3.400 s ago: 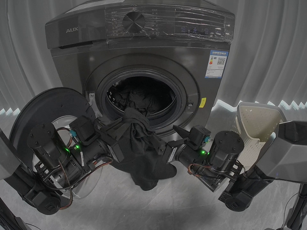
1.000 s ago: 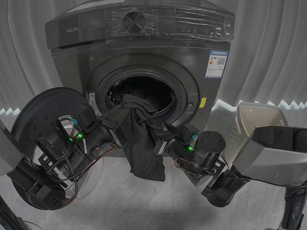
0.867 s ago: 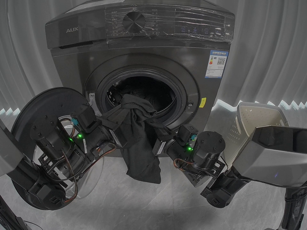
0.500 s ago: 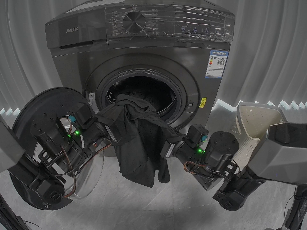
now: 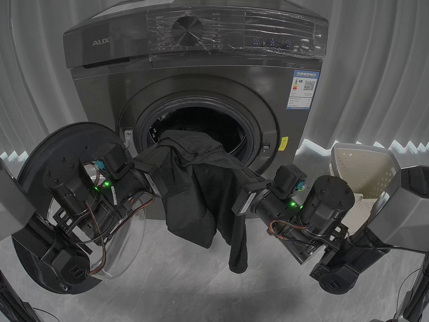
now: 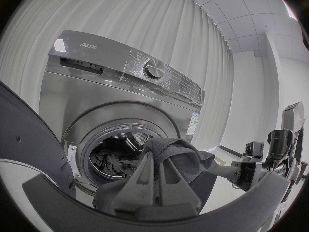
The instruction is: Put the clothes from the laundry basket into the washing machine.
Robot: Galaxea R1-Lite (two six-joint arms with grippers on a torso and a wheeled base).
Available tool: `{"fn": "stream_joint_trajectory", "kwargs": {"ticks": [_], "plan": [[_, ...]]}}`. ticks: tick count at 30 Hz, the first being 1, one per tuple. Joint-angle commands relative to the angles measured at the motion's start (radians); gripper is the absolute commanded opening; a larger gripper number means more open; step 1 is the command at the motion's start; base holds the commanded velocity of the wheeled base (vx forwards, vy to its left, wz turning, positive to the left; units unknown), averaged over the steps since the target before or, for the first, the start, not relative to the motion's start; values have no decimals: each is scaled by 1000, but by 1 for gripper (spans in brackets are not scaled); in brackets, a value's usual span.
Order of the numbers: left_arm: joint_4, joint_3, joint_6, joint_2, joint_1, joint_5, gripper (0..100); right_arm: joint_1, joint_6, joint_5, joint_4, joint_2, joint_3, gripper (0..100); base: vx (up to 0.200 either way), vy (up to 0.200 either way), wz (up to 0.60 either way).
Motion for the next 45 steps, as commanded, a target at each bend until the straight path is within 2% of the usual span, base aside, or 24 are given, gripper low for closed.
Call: {"fn": "stream_joint_trajectory", "kwargs": {"ticks": [1,12,13,15,16,17,18,20,34,40,45], "plan": [[0,5,-1,10,1,-1,0,-2,-1,0,-1,-22,-2,0,0,0,0],[0,22,-12,42,3,-7,0,1,1,1,3,-46,4,0,0,0,0],[-2,24,-14,50,7,-8,100,1,-1,1,3,-49,4,0,0,0,0],[-2,24,-26,56,18,-8,100,1,-1,1,3,-51,-1,0,0,0,0],[0,27,-46,59,18,-8,100,1,1,0,2,-56,-1,0,0,0,0],[0,27,-46,59,18,-8,100,0,-1,0,2,-57,-1,0,0,0,0],[0,28,-67,59,15,-10,100,1,-1,1,3,-69,-1,0,0,0,0],[0,33,-70,59,13,-10,100,1,-1,1,5,-74,-1,0,0,0,0],[-2,105,-63,148,20,-65,100,0,-2,0,8,-79,-18,0,0,0,0],[-2,18,-61,200,47,-48,100,0,-1,-2,11,-77,-10,0,0,0,0],[-2,-1,-61,199,78,-28,100,-25,4,-9,18,-72,-7,0,0,0,0]]}}
